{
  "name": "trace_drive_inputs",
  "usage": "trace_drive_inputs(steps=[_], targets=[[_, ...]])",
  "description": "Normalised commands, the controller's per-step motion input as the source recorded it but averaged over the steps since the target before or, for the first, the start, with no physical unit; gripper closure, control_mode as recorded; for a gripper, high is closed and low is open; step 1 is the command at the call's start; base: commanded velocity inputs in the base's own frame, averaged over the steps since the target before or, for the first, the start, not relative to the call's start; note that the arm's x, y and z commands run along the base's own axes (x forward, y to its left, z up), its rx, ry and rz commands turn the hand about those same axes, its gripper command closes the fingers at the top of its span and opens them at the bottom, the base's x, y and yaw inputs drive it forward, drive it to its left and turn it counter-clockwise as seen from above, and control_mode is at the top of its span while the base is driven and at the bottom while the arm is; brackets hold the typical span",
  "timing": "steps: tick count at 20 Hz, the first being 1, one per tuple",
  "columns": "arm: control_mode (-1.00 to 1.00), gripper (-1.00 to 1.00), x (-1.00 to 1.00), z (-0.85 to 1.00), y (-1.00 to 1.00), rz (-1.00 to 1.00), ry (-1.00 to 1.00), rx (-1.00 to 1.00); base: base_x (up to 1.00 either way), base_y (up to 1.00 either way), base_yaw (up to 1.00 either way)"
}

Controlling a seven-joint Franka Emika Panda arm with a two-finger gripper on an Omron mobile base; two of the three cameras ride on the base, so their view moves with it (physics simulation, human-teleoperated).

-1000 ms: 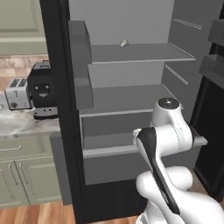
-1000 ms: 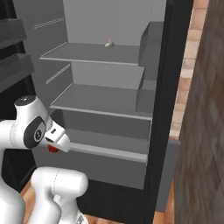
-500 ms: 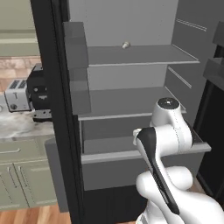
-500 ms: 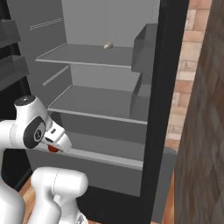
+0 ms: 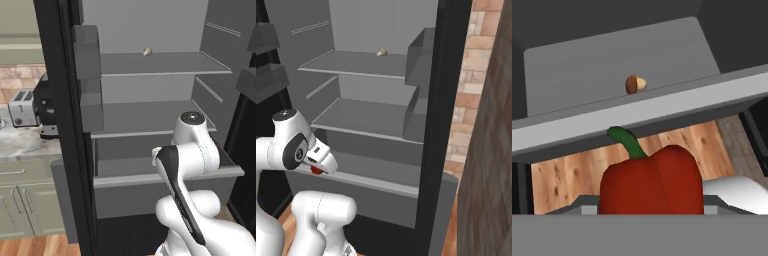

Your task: Place the bell pepper and mushroom inside the fridge drawer. Close the drawer after placing the vegetables.

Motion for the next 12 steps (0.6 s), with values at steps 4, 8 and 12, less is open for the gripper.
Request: trace_drive_inputs(steps=[4, 8, 12], targets=[[1.00, 1.00, 0.00, 0.00, 0.00, 0.00, 0.00, 0.00, 0.18, -0.20, 0.02], [-1.00, 1.00, 0.41, -0.05, -0.12, 0.05, 0.03, 0.00, 0.00, 0.00, 0.00], [-1.00, 1.00, 0.69, -0.09, -0.06, 0.07, 0.08, 0.00, 0.00, 0.00, 0.00]])
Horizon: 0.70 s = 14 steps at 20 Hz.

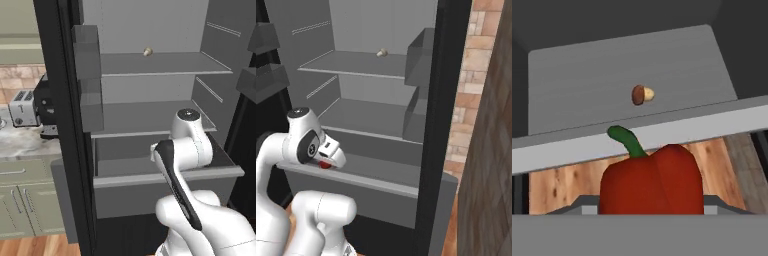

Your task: Place the bell pepper and mushroom inside the fridge drawer. Close the drawer after placing the vegetables.

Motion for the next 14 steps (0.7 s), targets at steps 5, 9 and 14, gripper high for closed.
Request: trace_drive_inputs(steps=[5, 9, 14], targets=[[-1.00, 1.00, 0.78, 0.00, -0.12, 0.01, 0.15, 0.01, 0.00, 0.00, 0.00], [-1.00, 1.00, 0.66, 0.00, -0.11, 0.00, 0.18, 0.00, 0.00, 0.00, 0.00], [-1.00, 1.00, 0.64, -0.22, -0.03, 0.00, 0.16, 0.00, 0.00, 0.00, 0.00]])
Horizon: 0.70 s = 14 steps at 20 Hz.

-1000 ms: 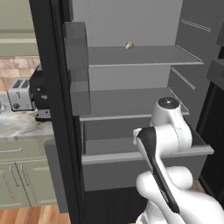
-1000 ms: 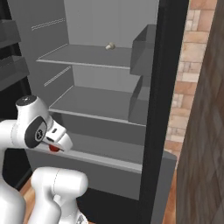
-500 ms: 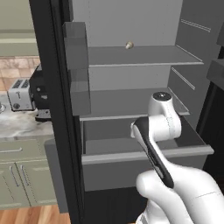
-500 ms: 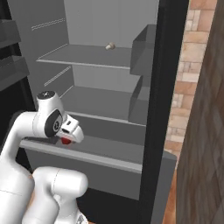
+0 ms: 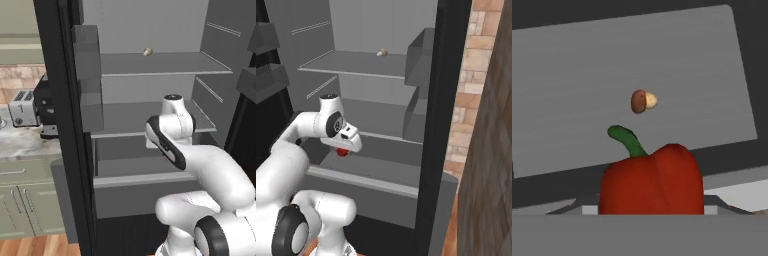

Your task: Place the bell pepper and mushroom inside the fridge drawer. Close the drawer after placing the vegetables.

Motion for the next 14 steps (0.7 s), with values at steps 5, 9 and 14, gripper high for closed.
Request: trace_drive_inputs(steps=[5, 9, 14], targets=[[-1.00, 1.00, 0.52, -0.40, 0.00, 0.03, 0.09, 0.00, 0.00, 0.00, 0.00], [-1.00, 1.00, 0.26, -0.59, 0.00, 0.06, 0.06, 0.00, 0.00, 0.00, 0.00], [-1.00, 1.00, 0.05, -0.64, -0.04, 0.10, 0.01, 0.00, 0.00, 0.00, 0.00]])
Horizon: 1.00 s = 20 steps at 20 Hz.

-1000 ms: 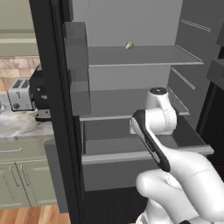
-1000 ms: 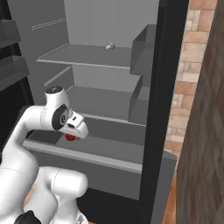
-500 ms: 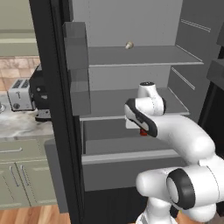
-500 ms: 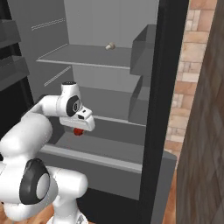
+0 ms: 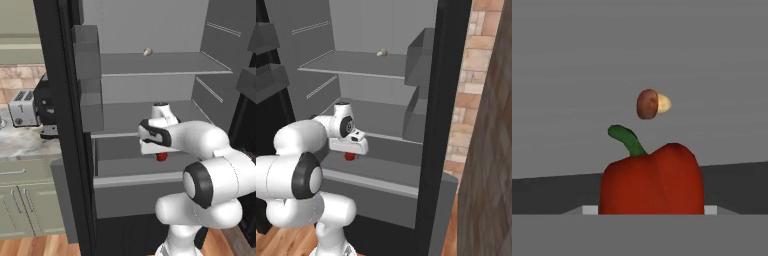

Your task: Place the bell pepper and mushroom inside the fridge drawer. Close the drawer after placing the vegetables.

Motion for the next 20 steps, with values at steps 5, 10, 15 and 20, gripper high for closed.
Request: trace_drive_inputs(steps=[5, 10, 15, 20], targets=[[-1.00, 1.00, -0.04, -0.44, -0.13, 0.12, -0.06, 0.00, 0.00, 0.00, 0.00], [-1.00, 1.00, -0.03, -0.34, -0.05, 0.15, -0.14, 0.00, 0.00, 0.00, 0.00], [-1.00, 1.00, 0.27, -0.27, 0.00, 0.12, -0.02, 0.05, 0.00, 0.00, 0.00], [-1.00, 1.00, 0.04, -0.14, 0.00, 0.15, -0.04, 0.06, 0.00, 0.00, 0.00]])
